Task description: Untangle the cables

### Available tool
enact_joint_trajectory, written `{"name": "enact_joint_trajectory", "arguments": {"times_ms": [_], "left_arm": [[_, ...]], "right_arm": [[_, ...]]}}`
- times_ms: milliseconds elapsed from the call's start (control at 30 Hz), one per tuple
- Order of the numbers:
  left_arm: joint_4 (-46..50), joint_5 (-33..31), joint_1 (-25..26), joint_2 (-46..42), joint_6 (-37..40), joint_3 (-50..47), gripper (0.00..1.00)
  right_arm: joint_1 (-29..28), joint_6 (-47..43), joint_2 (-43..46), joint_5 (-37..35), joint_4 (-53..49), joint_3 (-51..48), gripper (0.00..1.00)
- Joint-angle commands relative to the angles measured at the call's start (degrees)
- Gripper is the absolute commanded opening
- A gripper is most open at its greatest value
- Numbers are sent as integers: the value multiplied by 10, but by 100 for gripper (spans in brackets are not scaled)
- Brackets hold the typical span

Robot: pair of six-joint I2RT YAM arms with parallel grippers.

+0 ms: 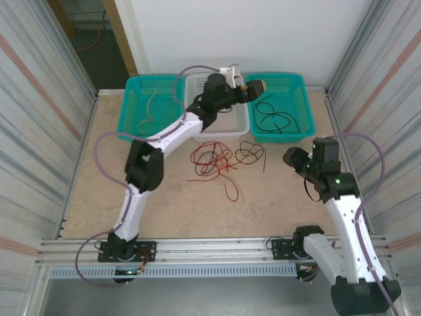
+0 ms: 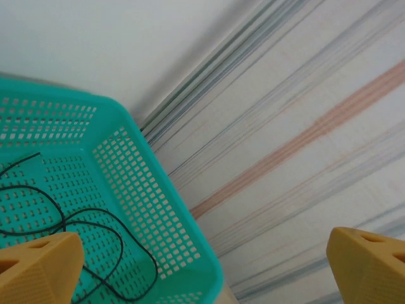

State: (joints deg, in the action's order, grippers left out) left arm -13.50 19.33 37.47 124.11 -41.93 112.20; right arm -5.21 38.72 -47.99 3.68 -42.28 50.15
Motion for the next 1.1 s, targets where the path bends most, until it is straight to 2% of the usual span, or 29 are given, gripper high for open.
{"name": "enact_joint_trajectory", "arguments": {"times_ms": [0, 133, 233, 333, 400, 533, 633, 733, 867, 967, 1067], "left_arm": [[-30, -24, 5, -179, 88, -121, 94], [39, -61, 8, -338, 146, -312, 81], [120, -112, 7, -451, 174, -425, 76], [207, -169, 1, -548, 174, -509, 73], [240, -182, -9, -601, 158, -556, 69], [259, -185, -27, -688, 119, -640, 64], [269, -184, -34, -715, 112, -664, 61], [277, -173, -41, -718, 117, -665, 57], [276, -149, -43, -707, 125, -658, 50], [274, -139, -43, -704, 126, -656, 44], [285, -140, -43, -710, 130, -650, 41]], "right_arm": [[-32, -33, -59, 49, 27, 23, 64], [-144, -58, -137, 19, 51, 36, 65], [-230, -70, -213, -14, 70, 63, 66], [-291, -82, -303, -40, 79, 105, 66], [-311, -82, -357, -45, 82, 130, 64], [-336, -74, -433, -51, 98, 154, 63], [-346, -71, -471, -60, 99, 166, 62], [-352, -82, -497, -100, 83, 187, 62], [-337, -113, -525, -99, 79, 224, 66], [-333, -139, -577, -75, 85, 250, 63], [-338, -141, -619, -81, 91, 257, 55]]}}
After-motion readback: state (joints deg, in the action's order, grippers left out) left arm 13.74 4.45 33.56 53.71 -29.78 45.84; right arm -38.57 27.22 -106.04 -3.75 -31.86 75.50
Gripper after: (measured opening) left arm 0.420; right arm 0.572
